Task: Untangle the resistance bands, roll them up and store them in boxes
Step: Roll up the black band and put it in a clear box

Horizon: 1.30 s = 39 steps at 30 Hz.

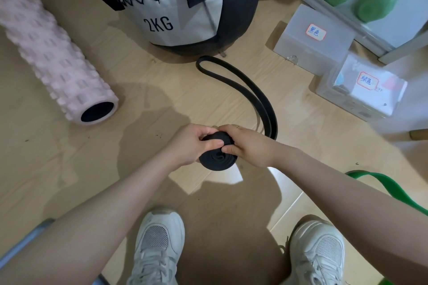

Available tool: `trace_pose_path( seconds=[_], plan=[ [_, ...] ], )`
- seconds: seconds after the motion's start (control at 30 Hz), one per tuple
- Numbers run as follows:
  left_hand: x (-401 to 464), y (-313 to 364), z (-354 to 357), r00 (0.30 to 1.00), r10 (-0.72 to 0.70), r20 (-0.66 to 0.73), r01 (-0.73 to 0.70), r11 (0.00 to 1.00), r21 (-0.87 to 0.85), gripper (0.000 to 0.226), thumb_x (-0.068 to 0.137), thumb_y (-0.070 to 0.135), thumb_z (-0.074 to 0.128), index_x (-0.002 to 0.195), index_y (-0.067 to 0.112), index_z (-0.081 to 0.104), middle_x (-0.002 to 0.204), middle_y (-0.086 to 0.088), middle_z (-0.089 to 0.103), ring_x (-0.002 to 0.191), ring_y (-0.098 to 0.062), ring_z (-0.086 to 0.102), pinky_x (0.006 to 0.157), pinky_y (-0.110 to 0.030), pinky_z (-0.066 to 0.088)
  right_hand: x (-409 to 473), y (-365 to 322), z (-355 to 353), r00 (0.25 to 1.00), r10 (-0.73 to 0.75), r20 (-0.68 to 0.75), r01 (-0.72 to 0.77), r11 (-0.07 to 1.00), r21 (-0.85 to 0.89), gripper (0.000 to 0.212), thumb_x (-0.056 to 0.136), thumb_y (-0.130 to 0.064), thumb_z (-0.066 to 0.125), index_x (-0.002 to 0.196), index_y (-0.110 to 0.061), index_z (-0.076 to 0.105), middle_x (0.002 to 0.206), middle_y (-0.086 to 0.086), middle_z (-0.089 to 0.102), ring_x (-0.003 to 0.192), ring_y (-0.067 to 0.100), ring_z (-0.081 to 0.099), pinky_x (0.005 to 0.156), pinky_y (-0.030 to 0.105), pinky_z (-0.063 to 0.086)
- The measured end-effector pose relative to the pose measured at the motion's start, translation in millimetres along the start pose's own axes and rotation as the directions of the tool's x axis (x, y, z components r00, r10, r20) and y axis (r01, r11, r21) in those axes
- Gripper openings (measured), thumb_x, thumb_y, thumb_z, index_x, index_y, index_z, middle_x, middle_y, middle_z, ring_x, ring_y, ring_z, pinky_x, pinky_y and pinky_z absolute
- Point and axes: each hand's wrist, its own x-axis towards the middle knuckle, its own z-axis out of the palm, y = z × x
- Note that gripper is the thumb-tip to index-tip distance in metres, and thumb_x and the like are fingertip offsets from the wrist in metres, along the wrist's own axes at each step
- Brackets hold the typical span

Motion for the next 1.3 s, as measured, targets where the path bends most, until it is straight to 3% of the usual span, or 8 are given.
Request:
trace_pose_path(
  seconds=[0.1,0.23,0.33,0.53,0.7,0.9,1.1,1.3],
  plan=[
    [2.7,1.3,-3.9,0.999,0.039,-0.002,-0.039,0.994,0.098,0.018,0.085,0.018,0.065,0.1,0.028,0.069,0.09,0.007,0.071,0.083,-0.008,0.065,0.076,-0.023,0.051,-3.0,6.5,-9.9,1.0,0.023,-0.009,-0.024,0.999,-0.031,0.06,0.092,-0.025,0.055,0.142,-0.012,0.025,0.126,0.007,0.047,0.114,0.02,0.046,0.092,0.022,0.034],
    [1.4,0.8,-6.9,0.998,0.067,-0.001,-0.066,0.986,0.152,0.022,0.084,0.019,0.065,0.105,0.025,0.069,0.085,0.014,0.068,0.08,-0.003,0.064,0.074,-0.019,0.049,-9.4,17.1,-16.9,0.999,0.03,0.04,-0.022,0.981,-0.193,0.018,0.092,-0.027,0.054,0.105,-0.022,0.042,0.083,-0.011,0.045,0.083,0.013,0.044,0.071,0.022,0.033],
    [1.7,-3.1,-10.4,0.994,0.105,0.008,-0.105,0.979,0.174,0.019,0.083,0.02,0.066,0.101,0.026,0.069,0.088,0.009,0.07,0.084,-0.009,0.065,0.077,-0.024,0.049,-13.4,18.6,-14.5,0.998,0.029,0.054,-0.018,0.98,-0.201,0.016,0.094,-0.031,0.049,0.096,-0.02,0.037,0.076,-0.002,0.05,0.072,0.018,0.047,0.065,0.028,0.034],
    [7.0,-1.8,-18.8,0.987,0.011,-0.158,-0.058,0.955,-0.292,0.019,0.086,0.012,0.062,0.104,0.017,0.065,0.094,0.005,0.071,0.089,-0.013,0.065,0.07,-0.021,0.052,-12.4,5.1,-3.2,0.985,-0.037,-0.171,0.045,0.998,0.046,0.042,0.099,-0.034,0.03,0.135,-0.013,0.034,0.109,-0.008,0.051,0.096,0.007,0.05,0.085,0.025,0.037],
    [3.0,0.0,-7.3,0.963,-0.044,-0.266,-0.114,0.827,-0.55,0.016,0.089,0.014,0.057,0.088,0.025,0.068,0.081,0.012,0.072,0.08,-0.008,0.065,0.065,-0.022,0.052,1.2,-10.2,12.9,0.929,0.081,-0.362,0.015,0.967,0.253,0.053,0.099,-0.025,0.036,0.147,-0.013,0.016,0.136,0.007,0.031,0.115,0.004,0.03,0.09,-0.002,0.022],
    [-2.5,-5.7,-9.2,0.993,-0.117,-0.003,0.074,0.651,-0.755,0.022,0.091,0.012,0.051,0.11,0.01,0.062,0.1,-0.002,0.069,0.092,-0.014,0.065,0.077,-0.024,0.056,1.1,-16.3,7.0,0.941,0.05,-0.336,0.037,0.968,0.248,0.04,0.097,-0.022,0.043,0.133,-0.006,0.033,0.115,0.005,0.056,0.105,0.019,0.057,0.086,0.028,0.047],
    [-4.0,-3.3,-17.8,0.985,-0.096,0.146,0.135,0.947,-0.293,0.014,0.093,0.023,0.051,0.097,0.016,0.064,0.092,-0.001,0.067,0.088,-0.014,0.063,0.085,-0.027,0.052,-8.5,-11.1,1.6,0.987,0.056,-0.152,-0.051,0.998,0.035,0.048,0.097,-0.026,0.043,0.137,-0.009,0.023,0.099,0.008,0.059,0.094,0.026,0.059,0.081,0.036,0.045],
    [-5.7,-5.3,-9.9,0.981,-0.059,0.184,0.035,0.99,0.135,0.009,0.082,0.022,0.068,0.083,0.03,0.063,0.078,0.014,0.065,0.082,-0.009,0.063,0.08,-0.023,0.045,-8.3,-20.1,19.7,0.999,0.002,0.054,0.01,0.976,-0.218,0.078,0.097,-0.028,0.043,0.145,-0.014,-0.017,0.119,0.015,0.056,0.094,0.025,0.057,0.08,0.033,0.044]
  ],
)
